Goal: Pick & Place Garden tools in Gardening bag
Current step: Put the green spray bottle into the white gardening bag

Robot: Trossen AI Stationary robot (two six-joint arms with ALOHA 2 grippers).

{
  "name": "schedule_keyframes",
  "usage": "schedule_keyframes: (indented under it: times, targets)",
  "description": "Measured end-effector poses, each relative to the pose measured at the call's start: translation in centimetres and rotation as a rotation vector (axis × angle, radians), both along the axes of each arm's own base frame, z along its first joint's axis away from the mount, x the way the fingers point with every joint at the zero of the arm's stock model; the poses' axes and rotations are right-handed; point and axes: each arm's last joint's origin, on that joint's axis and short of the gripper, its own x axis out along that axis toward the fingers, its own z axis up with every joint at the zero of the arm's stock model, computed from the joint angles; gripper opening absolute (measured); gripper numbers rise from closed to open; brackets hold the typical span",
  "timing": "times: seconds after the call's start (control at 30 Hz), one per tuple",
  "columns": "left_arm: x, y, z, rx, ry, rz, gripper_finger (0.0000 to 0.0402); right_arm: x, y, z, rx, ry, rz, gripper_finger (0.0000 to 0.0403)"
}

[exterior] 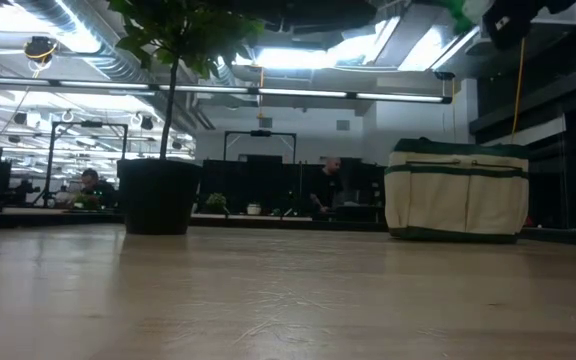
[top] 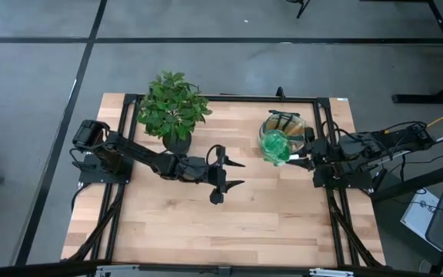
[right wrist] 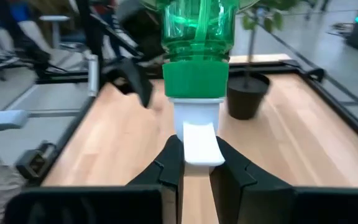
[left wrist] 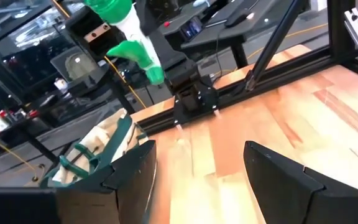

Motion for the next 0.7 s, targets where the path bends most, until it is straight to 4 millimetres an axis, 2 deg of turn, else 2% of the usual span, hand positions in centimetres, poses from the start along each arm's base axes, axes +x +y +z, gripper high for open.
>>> schedule_keyframes:
  times: [0.23,0.7]
  targets:
    - [0.0,0.1,-0.1,-0.014,0.011,0.022,0.0239,-0.1,-0.3,-0.5,-0.030,0.043,-0.080,0.0051]
    - [-0.6,-1.0,-0.3,0.024,0.026,0.175,0.0239,-0.8,-1.6,-1.9,-0.147,0.167,-0.417,0.0051]
